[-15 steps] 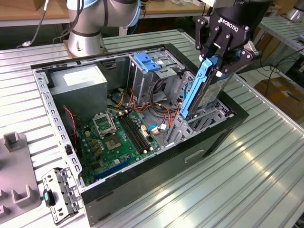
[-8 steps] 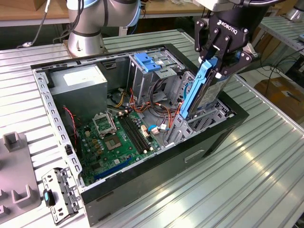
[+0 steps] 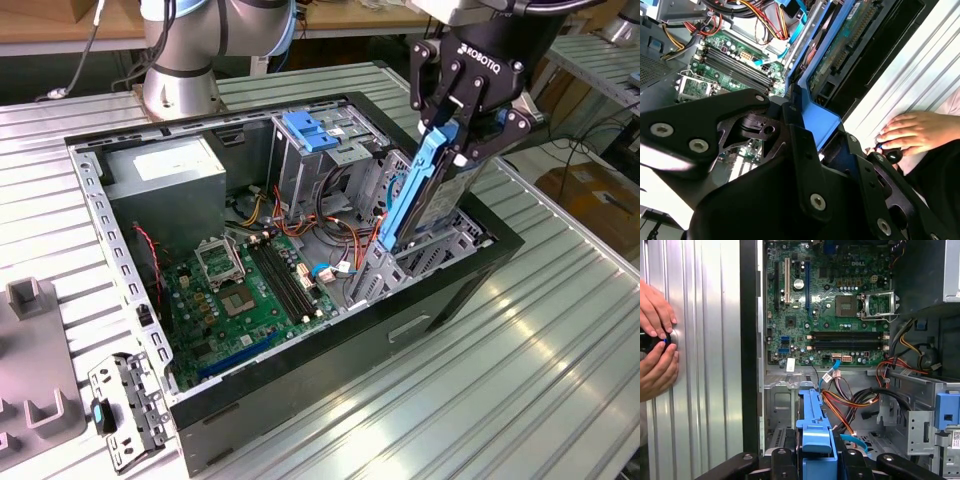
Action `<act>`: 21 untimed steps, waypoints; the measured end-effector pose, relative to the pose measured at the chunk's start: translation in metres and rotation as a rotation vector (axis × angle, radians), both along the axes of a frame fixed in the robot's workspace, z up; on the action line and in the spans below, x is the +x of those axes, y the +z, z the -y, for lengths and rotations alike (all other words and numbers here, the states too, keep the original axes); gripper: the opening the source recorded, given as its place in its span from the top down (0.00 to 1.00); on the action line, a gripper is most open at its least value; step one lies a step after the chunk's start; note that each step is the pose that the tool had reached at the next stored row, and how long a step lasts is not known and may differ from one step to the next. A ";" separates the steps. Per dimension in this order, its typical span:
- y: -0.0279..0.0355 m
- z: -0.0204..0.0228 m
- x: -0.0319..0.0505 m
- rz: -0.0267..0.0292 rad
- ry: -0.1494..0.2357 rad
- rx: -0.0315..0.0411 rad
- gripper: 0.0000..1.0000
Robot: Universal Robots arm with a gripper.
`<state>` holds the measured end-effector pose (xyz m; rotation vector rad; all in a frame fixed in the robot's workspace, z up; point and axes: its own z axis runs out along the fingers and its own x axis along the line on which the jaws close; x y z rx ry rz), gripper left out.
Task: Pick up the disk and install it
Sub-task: 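Insert the disk into the insertion slot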
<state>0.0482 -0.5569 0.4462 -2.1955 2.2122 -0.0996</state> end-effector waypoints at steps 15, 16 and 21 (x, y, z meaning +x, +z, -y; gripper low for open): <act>-0.0073 0.0006 0.0000 0.0000 0.000 0.0000 0.63; -0.0075 0.0006 0.0001 0.0000 0.000 -0.0001 0.63; -0.0076 0.0006 0.0000 0.0000 0.000 -0.0001 0.63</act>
